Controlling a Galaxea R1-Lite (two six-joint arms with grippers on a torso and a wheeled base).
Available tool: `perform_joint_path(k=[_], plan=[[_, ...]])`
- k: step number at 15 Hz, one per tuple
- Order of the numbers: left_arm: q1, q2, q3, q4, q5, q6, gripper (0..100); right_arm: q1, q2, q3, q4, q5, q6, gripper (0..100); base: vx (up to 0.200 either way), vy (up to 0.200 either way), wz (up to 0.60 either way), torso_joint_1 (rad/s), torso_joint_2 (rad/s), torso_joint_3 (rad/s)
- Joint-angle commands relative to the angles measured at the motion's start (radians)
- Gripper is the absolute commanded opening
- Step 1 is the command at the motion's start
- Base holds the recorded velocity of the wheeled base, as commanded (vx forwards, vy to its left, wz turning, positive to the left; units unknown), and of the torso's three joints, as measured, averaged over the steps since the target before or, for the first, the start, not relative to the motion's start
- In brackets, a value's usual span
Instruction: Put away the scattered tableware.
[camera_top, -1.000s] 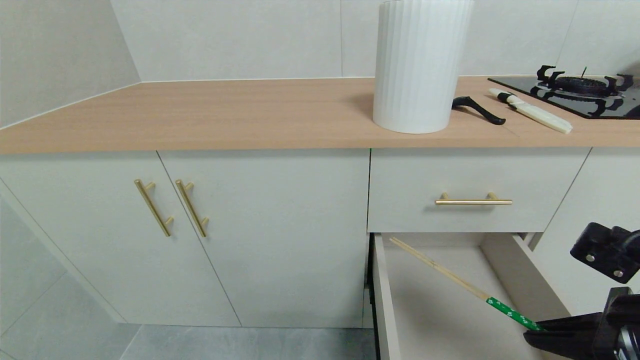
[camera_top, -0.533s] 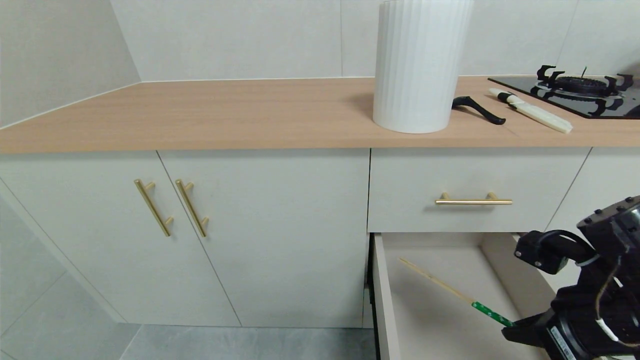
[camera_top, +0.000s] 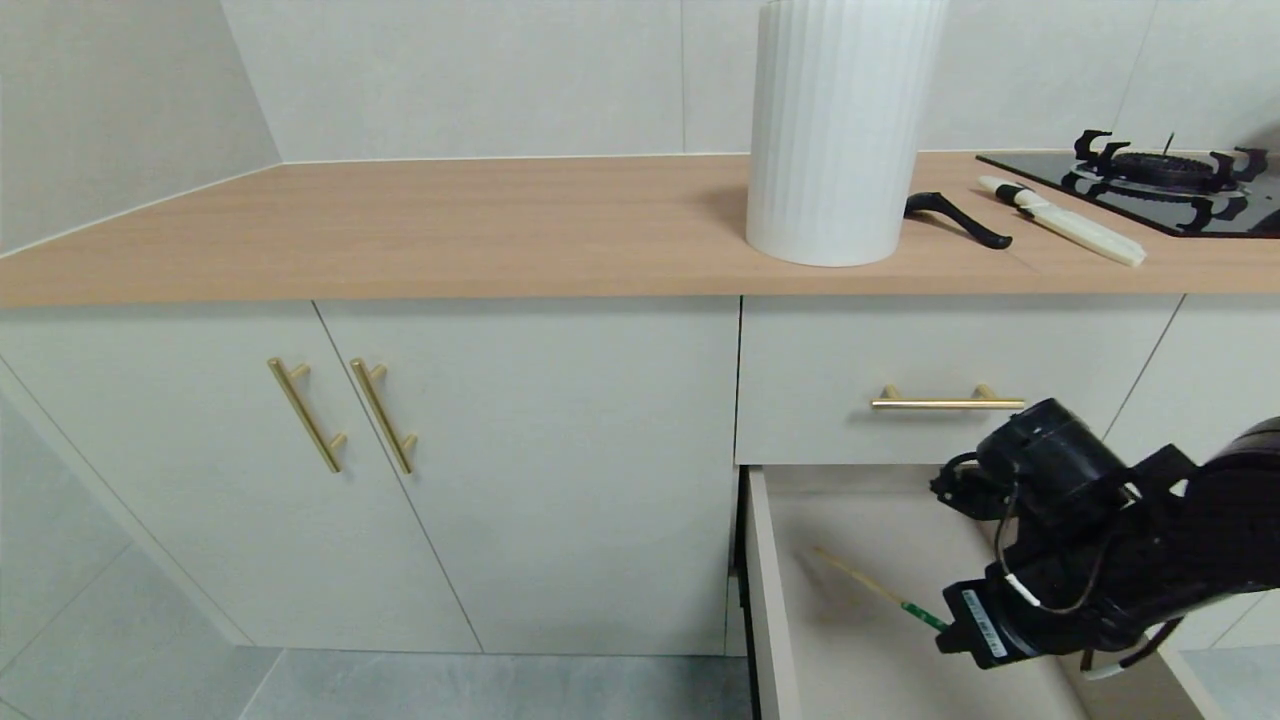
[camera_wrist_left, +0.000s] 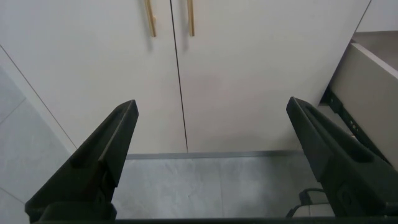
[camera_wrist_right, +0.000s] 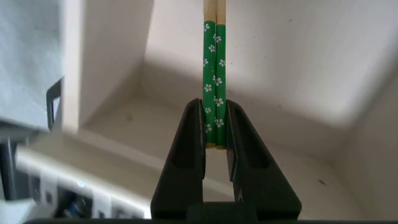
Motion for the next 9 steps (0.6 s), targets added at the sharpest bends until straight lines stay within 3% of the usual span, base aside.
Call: perform_joint_path(k=[1,4,9], plan=[[0.000,0.000,0.000,0.000,0.000,0.000,100,0.002,0.202,-0.032,-0.099,0.002,0.076,0,0.000,0.000,0.00,0.000,0.00,0.000],[0.000,0.000,0.000,0.000,0.000,0.000,100,0.010,0.314,-0.035,-0.225,0.000,0.131,0,0.000,0.000,0.00,0.000,0.00,0.000],[0.000,0.000,0.000,0.000,-0.001,0.000,100,0.066,0.408,-0.034,-0.279,-0.014,0.153,0,0.000,0.000,0.00,0.000,0.00,0.000]])
